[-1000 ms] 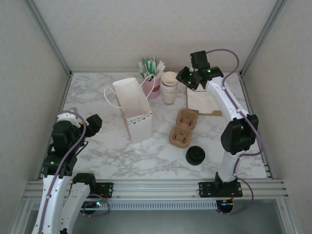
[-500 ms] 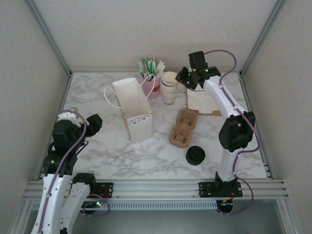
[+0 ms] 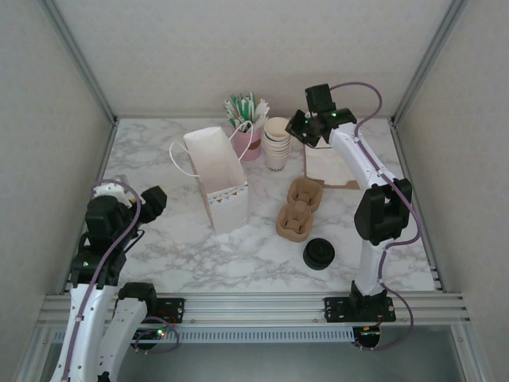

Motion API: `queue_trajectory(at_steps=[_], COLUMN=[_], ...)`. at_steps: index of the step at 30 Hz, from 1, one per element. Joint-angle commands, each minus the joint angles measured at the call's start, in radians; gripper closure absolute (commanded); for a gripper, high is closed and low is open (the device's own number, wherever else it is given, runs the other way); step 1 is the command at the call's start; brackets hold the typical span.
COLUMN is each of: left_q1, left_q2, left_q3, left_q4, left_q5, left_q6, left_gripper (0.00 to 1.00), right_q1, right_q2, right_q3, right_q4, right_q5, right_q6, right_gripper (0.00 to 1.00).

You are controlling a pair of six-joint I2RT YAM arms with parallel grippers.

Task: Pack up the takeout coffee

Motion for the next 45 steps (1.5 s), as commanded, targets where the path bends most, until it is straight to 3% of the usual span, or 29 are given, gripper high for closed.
queue_trajectory(at_steps=[1,12,30,37,45], left_q1=[0.006,0.006,0.006,0.006,0.007], left_q2=[0.002,0.004,0.004,0.005,0.005], left_q3=[-0.01,-0.012,-0.012,-0.01,-0.01], left_q4=[-0.004,-0.003,-0.005,-0.007,-0.006], left_q5=[0.0,-0.004,-0.01,-0.012,-0.016], left_q6=[-0.015,-0.019,-0.017,-0.017,-0.016], left_gripper=[0.21,0.21,0.21,0.2,0.21], right_q1=[0.007,0.008,0.007,0.008,0.011], right_q2=[0.023,0.037,0.021,-0.053,-0.266], right_q3=[0.044,0.083,0.247,0.34,0.262], right_q4=[0.002,-0.028,-0.137,-0.211,-0.243], right_q5=[-0.019,-0.019,-0.022,-0.011,-0.003], right_q6=[0.009,0.004,-0.061,-0.11,-0.176], right_gripper=[0.8,0.91,1.0,1.0,1.0])
